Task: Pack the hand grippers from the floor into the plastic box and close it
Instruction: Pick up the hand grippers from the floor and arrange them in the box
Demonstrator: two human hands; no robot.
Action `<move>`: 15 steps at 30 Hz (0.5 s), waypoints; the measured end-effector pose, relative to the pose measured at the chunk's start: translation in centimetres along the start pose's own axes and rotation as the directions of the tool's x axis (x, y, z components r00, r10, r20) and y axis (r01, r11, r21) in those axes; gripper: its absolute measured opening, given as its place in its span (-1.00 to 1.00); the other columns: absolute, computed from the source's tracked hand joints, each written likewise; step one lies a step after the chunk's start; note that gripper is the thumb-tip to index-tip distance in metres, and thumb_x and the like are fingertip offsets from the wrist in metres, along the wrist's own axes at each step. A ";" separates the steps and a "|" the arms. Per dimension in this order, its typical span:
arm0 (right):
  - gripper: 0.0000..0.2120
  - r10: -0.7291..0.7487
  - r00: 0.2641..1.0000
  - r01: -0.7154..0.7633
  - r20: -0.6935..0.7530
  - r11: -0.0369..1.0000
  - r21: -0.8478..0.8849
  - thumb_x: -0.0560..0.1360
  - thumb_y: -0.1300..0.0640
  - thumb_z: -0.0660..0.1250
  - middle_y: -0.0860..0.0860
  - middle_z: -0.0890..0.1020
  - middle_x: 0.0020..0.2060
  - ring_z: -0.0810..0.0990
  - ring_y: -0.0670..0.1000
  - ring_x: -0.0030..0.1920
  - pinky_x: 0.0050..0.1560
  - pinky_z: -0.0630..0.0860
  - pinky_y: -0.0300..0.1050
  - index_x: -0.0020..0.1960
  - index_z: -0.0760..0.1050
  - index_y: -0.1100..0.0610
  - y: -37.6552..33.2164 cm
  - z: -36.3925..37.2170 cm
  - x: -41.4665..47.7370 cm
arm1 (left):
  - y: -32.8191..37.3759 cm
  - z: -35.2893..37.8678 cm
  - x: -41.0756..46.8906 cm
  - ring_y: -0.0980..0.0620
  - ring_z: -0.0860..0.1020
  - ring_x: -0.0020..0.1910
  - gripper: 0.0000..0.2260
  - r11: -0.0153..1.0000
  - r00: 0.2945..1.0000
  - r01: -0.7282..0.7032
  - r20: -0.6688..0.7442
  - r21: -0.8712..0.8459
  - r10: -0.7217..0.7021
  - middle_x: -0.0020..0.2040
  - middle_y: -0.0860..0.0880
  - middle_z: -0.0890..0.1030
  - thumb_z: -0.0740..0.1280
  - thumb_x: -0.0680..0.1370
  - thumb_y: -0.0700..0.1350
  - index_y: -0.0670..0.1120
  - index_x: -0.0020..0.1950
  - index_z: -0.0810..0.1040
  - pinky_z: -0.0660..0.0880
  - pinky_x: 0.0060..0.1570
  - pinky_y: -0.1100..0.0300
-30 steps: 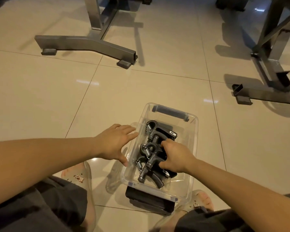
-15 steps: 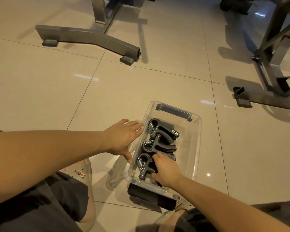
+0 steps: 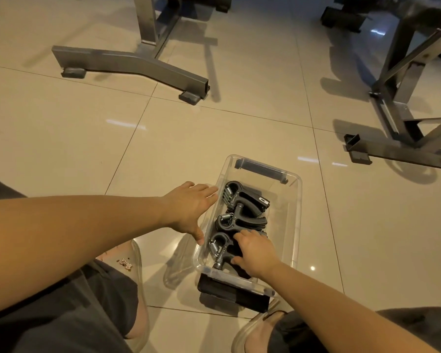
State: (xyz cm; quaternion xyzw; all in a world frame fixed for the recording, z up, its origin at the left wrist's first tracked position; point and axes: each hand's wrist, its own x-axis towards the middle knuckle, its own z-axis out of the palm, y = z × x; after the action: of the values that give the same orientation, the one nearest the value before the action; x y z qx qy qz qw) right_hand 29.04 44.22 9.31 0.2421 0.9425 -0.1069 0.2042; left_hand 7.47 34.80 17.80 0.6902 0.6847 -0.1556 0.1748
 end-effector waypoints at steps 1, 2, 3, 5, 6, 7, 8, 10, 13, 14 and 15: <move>-0.47 0.019 0.999 -0.017 -0.033 0.999 0.044 0.51 -0.12 0.42 0.03 0.53 0.26 0.48 0.11 0.28 0.27 0.48 0.08 0.39 0.43 0.08 -0.1 -0.6 0.0 | 0.1 -0.2 -0.1 -0.09 0.06 0.61 0.03 1.000 1.000 -0.005 -0.014 -0.005 0.005 0.66 -0.09 0.01 0.40 0.36 0.44 -0.06 0.63 0.08 0.09 0.54 -0.07; -0.51 0.042 0.996 -0.035 -0.075 0.995 0.092 0.51 -0.11 0.42 0.02 0.55 0.22 0.51 0.10 0.25 0.22 0.51 0.07 0.36 0.45 0.07 -0.3 -1.3 -0.1 | 0.3 -0.4 -0.3 -0.10 0.11 0.59 -0.02 1.000 1.000 -0.013 -0.026 -0.009 0.013 0.65 -0.09 0.05 0.40 0.38 0.41 -0.03 0.62 0.12 0.12 0.53 -0.07; -0.56 0.068 0.990 -0.051 -0.122 0.989 0.141 0.51 -0.09 0.43 0.01 0.57 0.18 0.54 0.09 0.20 0.15 0.54 0.04 0.31 0.48 0.07 -0.6 -2.1 -0.1 | 0.5 -0.8 -0.6 -0.10 0.16 0.57 -0.07 1.000 0.999 -0.020 -0.033 -0.010 0.019 0.64 -0.09 0.10 0.40 0.39 0.39 -0.02 0.61 0.16 0.16 0.51 -0.07; -0.67 0.128 0.967 -0.076 -0.219 0.970 0.233 0.51 -0.05 0.44 -0.01 0.58 0.08 0.58 0.06 0.09 0.01 0.55 -0.02 0.19 0.51 0.07 -1.3 -3.7 0.0 | 0.7 -1.5 -1.3 -0.11 0.28 0.50 -0.18 1.000 0.999 -0.014 -0.049 -0.002 0.014 0.58 -0.10 0.24 0.41 0.42 0.36 0.00 0.56 0.27 0.26 0.45 -0.07; -0.71 0.153 0.953 -0.080 -0.261 0.960 0.269 0.50 -0.03 0.44 -0.02 0.58 0.04 0.59 0.06 0.05 -0.05 0.54 -0.04 0.14 0.52 0.07 -1.9 -4.5 0.0 | 0.6 -1.9 -1.9 -0.11 0.35 0.45 -0.24 1.000 0.998 0.002 -0.071 0.004 -0.001 0.53 -0.09 0.32 0.41 0.44 0.33 -0.01 0.53 0.33 0.32 0.41 -0.06; -0.75 0.171 0.941 -0.080 -0.293 0.951 0.299 0.50 -0.01 0.44 -0.02 0.57 0.00 0.59 0.05 0.02 -0.10 0.50 -0.06 0.10 0.52 0.07 -2.5 -5.3 0.1 | 0.4 -2.3 -2.6 -0.10 0.40 0.40 -0.30 1.000 0.995 0.025 -0.097 0.007 -0.024 0.47 -0.08 0.40 0.41 0.45 0.30 -0.01 0.49 0.39 0.37 0.35 -0.05; -0.77 0.185 0.930 -0.076 -0.319 0.943 0.325 0.50 0.00 0.44 -0.03 0.56 -0.02 0.59 0.04 0.00 -0.13 0.46 -0.08 0.09 0.53 0.07 -3.3 -6.2 0.1 | 0.0 -2.6 -3.4 -0.10 0.44 0.34 -0.35 0.998 0.991 0.056 -0.118 0.007 -0.054 0.41 -0.07 0.45 0.41 0.47 0.28 -0.02 0.46 0.42 0.40 0.29 -0.03; -0.75 0.202 0.912 -0.061 -0.356 0.927 0.371 0.51 -0.01 0.42 -0.03 0.57 0.01 0.59 0.04 0.01 -0.11 0.47 -0.07 0.13 0.55 0.07 -5.2 -7.8 0.2 | -1.2 -2.9 -5.7 -0.10 0.48 0.29 -0.40 0.991 0.982 0.131 -0.133 -0.017 -0.133 0.36 -0.05 0.48 0.40 0.49 0.24 -0.03 0.44 0.44 0.45 0.21 -0.01; -0.63 0.138 0.902 0.016 -0.409 0.936 0.352 0.52 -0.02 0.42 -0.02 0.59 0.17 0.60 0.05 0.12 0.05 0.55 -0.02 0.28 0.54 0.09 -8.7 -10.6 0.3 | -3.4 -3.5 -10.4 -0.08 0.48 0.30 -0.41 0.961 0.962 0.252 -0.076 -0.113 -0.261 0.38 -0.02 0.48 0.39 0.52 0.23 -0.03 0.46 0.42 0.48 0.16 0.03; -0.61 0.103 0.900 0.048 -0.424 0.943 0.329 0.53 -0.02 0.42 -0.02 0.59 0.20 0.59 0.04 0.14 0.07 0.54 -0.02 0.30 0.53 0.09 -10.1 -11.7 0.2 | -4.2 -3.8 -12.2 -0.07 0.47 0.31 -0.40 0.946 0.954 0.283 -0.053 -0.158 -0.294 0.39 -0.01 0.48 0.40 0.52 0.23 -0.03 0.46 0.42 0.48 0.16 0.05; -0.61 0.072 0.897 0.075 -0.436 0.948 0.310 0.53 -0.02 0.41 -0.03 0.59 0.21 0.59 0.02 0.15 0.07 0.53 -0.03 0.31 0.52 0.08 -11.4 -12.7 0.0 | -4.8 -4.2 -13.9 -0.06 0.47 0.32 -0.40 0.931 0.947 0.307 -0.037 -0.200 -0.320 0.39 0.00 0.47 0.40 0.52 0.23 -0.03 0.47 0.42 0.46 0.16 0.06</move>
State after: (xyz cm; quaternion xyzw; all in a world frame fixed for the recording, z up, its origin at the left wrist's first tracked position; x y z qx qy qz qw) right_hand 19.06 38.25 21.86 0.2888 0.9345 -0.2002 -0.0572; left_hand 2.34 24.36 27.72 0.5571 0.8034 -0.0911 0.1893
